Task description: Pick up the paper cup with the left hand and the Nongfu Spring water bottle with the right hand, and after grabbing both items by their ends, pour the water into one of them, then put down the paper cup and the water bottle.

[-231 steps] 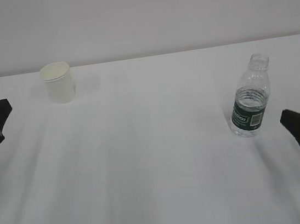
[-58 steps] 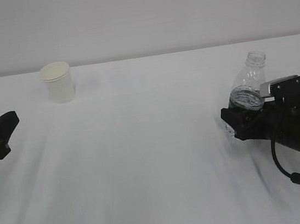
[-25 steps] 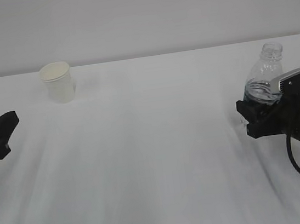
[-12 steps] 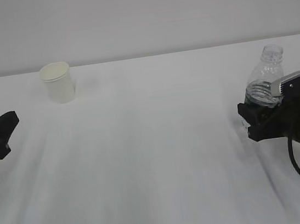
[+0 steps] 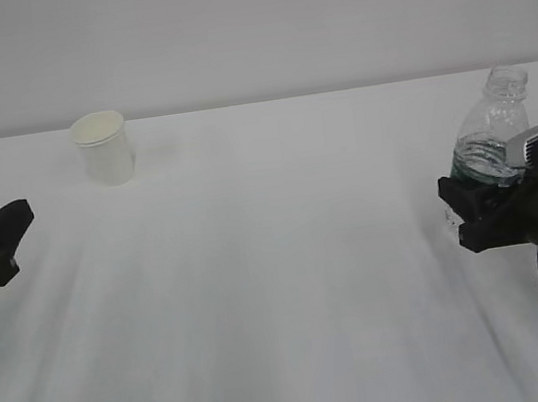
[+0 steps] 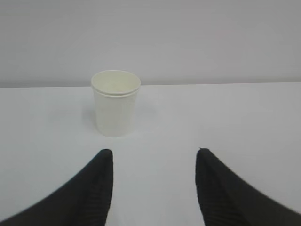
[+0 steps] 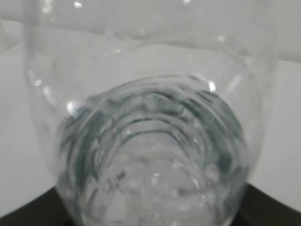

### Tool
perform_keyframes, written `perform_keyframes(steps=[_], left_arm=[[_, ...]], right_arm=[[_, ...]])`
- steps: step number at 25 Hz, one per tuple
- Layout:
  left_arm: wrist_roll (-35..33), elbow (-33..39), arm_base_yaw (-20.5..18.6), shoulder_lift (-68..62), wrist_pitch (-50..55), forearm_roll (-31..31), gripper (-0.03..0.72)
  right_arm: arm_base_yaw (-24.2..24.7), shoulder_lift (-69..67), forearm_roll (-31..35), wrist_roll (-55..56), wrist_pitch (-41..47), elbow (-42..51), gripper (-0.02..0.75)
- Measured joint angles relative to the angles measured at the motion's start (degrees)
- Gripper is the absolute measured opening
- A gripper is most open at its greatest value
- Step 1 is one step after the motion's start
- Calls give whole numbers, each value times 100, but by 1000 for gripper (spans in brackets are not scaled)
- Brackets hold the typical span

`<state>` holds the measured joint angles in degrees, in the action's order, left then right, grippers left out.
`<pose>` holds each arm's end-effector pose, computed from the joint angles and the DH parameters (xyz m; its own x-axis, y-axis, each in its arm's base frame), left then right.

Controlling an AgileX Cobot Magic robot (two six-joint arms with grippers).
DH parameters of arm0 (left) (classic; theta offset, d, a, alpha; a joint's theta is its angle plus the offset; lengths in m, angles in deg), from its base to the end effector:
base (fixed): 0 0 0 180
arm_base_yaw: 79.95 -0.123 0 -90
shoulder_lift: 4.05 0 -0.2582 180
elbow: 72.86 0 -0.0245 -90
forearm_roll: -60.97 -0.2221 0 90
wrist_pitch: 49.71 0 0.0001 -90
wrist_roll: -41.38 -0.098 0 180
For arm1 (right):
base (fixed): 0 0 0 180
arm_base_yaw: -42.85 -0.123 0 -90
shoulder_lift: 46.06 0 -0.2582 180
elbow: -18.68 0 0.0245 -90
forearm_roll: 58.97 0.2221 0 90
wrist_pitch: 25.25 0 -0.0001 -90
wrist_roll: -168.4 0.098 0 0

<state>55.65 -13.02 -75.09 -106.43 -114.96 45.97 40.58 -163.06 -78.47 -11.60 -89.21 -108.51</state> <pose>0.2381 -0.0433 0.1583 -0.1759 -0.1186 -0.9772 0.2931 0.9414 -0.1670 0.2685 0.0400 0.1110 -0.2423 -0.1563 -0.9575 -0.3656 0.9289 -0.0591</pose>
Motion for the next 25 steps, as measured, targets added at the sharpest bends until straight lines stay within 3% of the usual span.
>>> perform_keyframes(steps=[7, 20, 22, 25], left_arm=[[0, -22, 0, -299, -21, 21, 399], [0, -962, 0, -1119, -21, 47, 412], [0, -1088, 0, -1127, -21, 85, 430], [0, -1300, 0, -1237, -24, 88, 523]], right_arm=[[0, 508, 168, 0, 0, 439, 407], [0, 601, 189, 0, 0, 595, 407], [0, 601, 189, 0, 0, 595, 407], [0, 601, 189, 0, 0, 595, 407]])
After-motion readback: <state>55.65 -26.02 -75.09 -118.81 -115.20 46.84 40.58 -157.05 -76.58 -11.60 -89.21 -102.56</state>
